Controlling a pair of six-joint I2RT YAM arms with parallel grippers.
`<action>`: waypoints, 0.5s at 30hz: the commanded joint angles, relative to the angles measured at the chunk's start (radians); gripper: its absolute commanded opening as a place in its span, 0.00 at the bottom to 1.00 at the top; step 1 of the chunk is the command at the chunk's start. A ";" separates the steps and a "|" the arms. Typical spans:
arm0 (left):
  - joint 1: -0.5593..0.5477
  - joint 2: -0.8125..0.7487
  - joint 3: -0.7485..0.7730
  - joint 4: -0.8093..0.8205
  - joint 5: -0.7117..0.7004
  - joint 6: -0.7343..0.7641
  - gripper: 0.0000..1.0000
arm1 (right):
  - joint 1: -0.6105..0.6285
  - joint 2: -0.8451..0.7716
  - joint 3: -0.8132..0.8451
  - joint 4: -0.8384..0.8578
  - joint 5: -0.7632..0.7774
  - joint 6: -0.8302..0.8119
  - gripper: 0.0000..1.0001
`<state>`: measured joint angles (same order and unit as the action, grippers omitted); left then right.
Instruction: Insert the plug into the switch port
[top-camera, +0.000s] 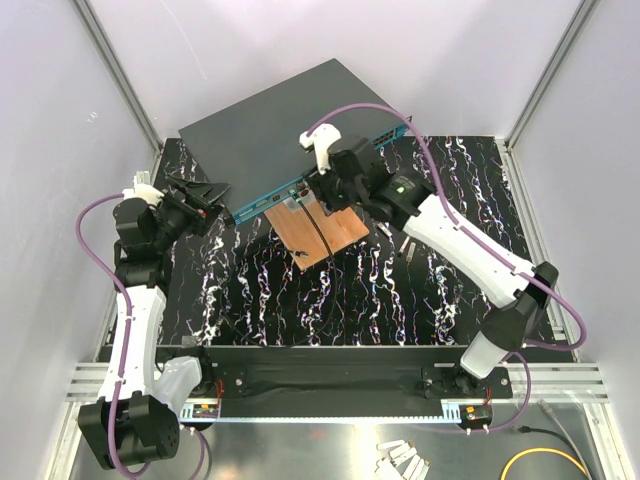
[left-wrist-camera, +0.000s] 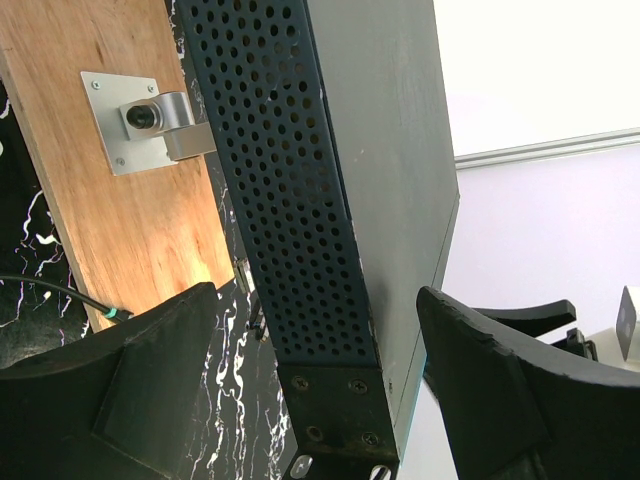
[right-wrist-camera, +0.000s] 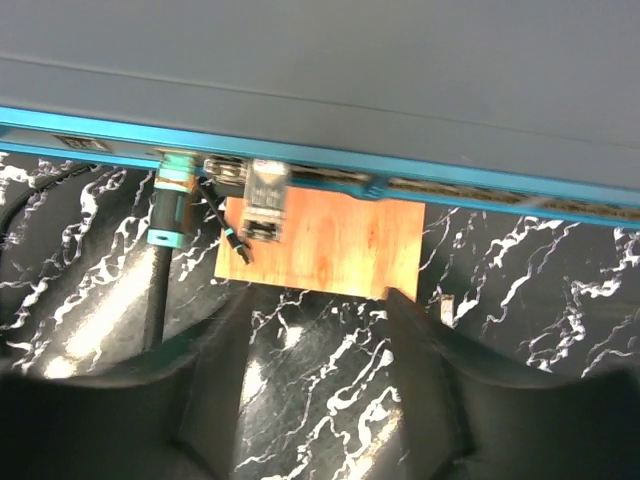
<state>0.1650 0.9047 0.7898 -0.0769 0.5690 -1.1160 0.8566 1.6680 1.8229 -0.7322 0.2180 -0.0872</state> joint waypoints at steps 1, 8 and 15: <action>-0.002 -0.007 0.008 0.035 -0.001 0.013 0.86 | -0.040 -0.059 -0.007 -0.010 -0.095 -0.006 0.57; -0.002 -0.006 0.005 0.040 -0.003 0.015 0.86 | -0.047 -0.013 0.076 -0.058 -0.245 -0.006 0.33; -0.002 -0.010 0.003 0.042 -0.003 0.010 0.86 | -0.044 0.048 0.144 -0.056 -0.224 0.010 0.28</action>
<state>0.1650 0.9047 0.7898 -0.0769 0.5686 -1.1160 0.8097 1.6970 1.9049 -0.7925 0.0048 -0.0853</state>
